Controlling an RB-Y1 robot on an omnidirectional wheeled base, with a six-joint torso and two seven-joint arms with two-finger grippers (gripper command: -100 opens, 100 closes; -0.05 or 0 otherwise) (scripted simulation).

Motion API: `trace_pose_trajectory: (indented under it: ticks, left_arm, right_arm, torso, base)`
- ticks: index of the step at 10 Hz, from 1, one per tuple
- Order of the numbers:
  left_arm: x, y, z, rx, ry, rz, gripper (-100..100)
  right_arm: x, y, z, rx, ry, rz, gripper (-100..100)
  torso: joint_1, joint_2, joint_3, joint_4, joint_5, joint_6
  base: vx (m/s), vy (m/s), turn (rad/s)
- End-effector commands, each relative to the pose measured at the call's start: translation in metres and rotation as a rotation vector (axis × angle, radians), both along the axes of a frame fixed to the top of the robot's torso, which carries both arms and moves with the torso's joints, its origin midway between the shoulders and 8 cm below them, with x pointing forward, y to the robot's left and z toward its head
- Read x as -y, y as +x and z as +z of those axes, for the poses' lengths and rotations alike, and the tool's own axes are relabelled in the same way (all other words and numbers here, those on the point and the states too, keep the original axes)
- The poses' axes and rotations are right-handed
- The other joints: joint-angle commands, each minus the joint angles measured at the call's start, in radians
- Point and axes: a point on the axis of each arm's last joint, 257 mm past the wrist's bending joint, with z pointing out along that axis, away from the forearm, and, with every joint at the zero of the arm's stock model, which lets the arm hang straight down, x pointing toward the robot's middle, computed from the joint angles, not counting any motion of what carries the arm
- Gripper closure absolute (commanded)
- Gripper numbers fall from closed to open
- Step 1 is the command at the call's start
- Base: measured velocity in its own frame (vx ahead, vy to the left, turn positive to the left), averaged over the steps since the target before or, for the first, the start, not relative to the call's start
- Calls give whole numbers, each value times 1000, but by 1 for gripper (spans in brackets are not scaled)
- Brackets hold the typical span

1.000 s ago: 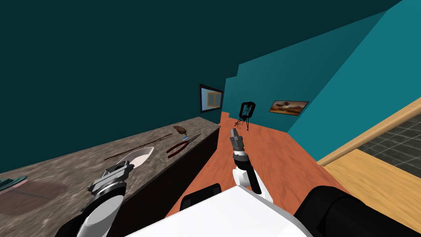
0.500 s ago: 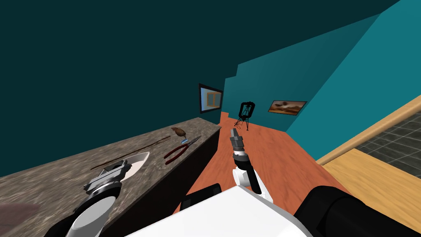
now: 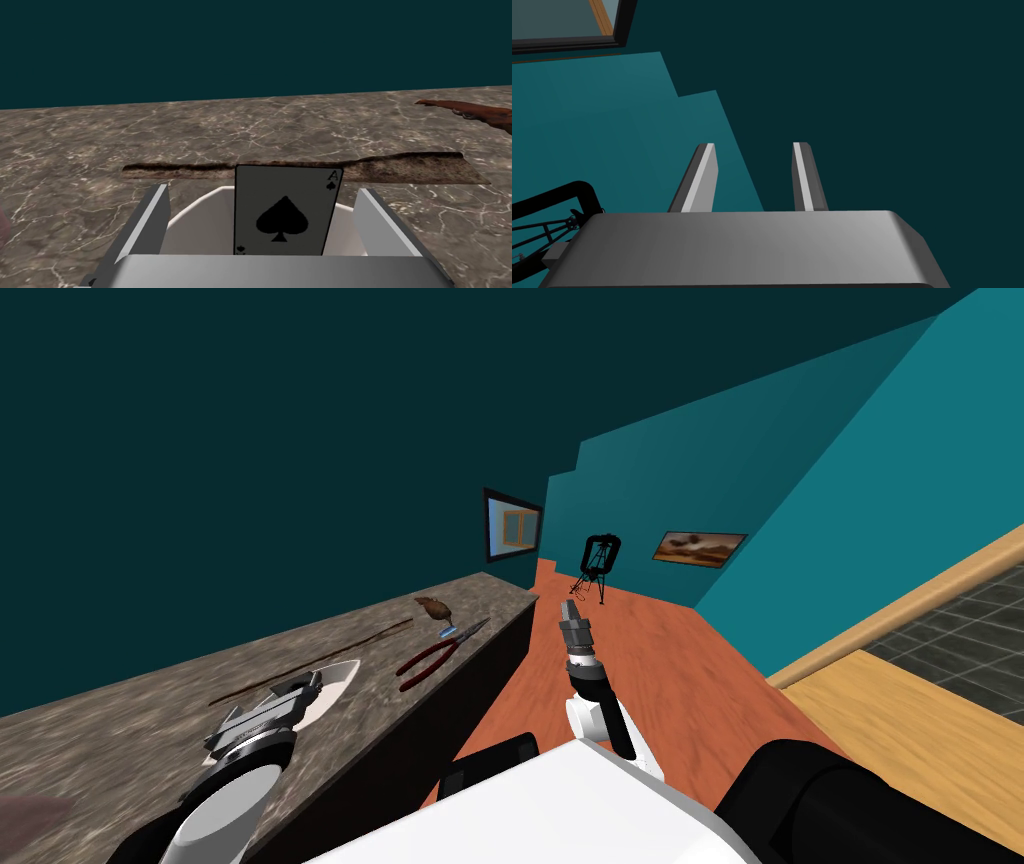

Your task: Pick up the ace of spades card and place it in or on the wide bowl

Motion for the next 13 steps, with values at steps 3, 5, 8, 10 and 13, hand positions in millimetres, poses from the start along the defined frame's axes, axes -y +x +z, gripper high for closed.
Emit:
trace_pose_trajectory:
  ticks: [3,5,8,10,13]
  left_arm:
    - [-7,-1,5,0,-1,-9,-100]
    - [-21,-2,15,0,-1,-26,-100]
    - [-40,-4,33,2,0,-55,-100]
    - [-46,-5,40,4,0,-65,-100]
    - [-57,-7,54,7,3,-87,-100]
  right_arm:
    - [0,0,0,0,0,0,0]
    - [0,0,0,0,0,0,0]
    - [0,0,0,0,0,0,0]
    - [0,0,0,0,0,0,0]
    - [0,0,0,0,0,0,0]
  torso:
    - [0,0,0,0,0,0]
    - [-5,-2,-1,0,-1,0]
    - [-7,-5,-3,-1,-2,0]
    - [-4,-3,-2,-1,-1,0]
    - [-4,-3,-2,-1,-1,0]
  base:
    - [7,-11,23]
    - [54,-105,107]
    - [78,-101,102]
    - [36,-61,30]
    - [38,-66,70]
